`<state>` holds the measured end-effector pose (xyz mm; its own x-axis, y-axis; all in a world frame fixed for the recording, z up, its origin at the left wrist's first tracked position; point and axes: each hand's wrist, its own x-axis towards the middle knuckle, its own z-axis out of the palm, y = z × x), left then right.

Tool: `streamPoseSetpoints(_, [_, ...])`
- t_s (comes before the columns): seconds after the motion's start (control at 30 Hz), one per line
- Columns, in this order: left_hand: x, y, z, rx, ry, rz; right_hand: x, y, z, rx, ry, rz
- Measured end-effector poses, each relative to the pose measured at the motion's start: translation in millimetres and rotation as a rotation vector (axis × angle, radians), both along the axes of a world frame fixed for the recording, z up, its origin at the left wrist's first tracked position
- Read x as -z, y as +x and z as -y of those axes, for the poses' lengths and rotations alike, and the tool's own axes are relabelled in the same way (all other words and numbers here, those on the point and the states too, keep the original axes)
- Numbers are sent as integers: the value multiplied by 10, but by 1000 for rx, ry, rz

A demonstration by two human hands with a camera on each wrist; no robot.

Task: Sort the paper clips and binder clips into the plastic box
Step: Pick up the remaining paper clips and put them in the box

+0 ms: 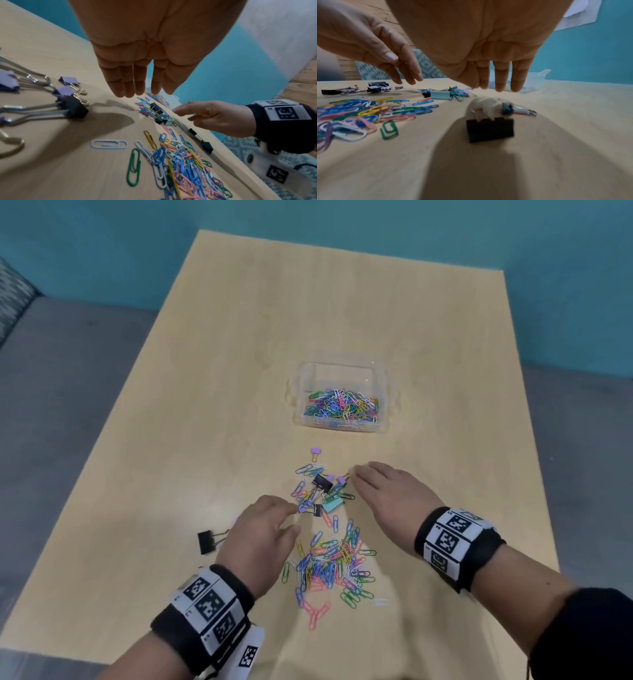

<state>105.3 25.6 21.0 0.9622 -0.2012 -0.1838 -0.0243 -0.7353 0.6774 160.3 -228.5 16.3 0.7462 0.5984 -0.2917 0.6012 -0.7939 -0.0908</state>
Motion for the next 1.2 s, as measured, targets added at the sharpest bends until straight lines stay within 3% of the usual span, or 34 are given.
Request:
streamPoseSetpoints(0.13, [-13, -26, 6, 3, 4, -13, -44, -3, -188, -71, -35, -32])
streamPoseSetpoints(0.53, [61, -271, -87, 31, -1, -26, -96, -27, -61, 217, -201, -24])
streamPoseSetpoints(0.8, [36, -278, 40, 95, 51, -47, -55, 78, -396, 63, -136, -26])
streamPoseSetpoints(1.1, [92, -329, -68, 55, 42, -58, -83, 2, -171, 245, -168, 48])
streamPoseSetpoints(1.2, [101, -329, -84, 65, 45, -59, -93, -37, -295, 88, -85, 23])
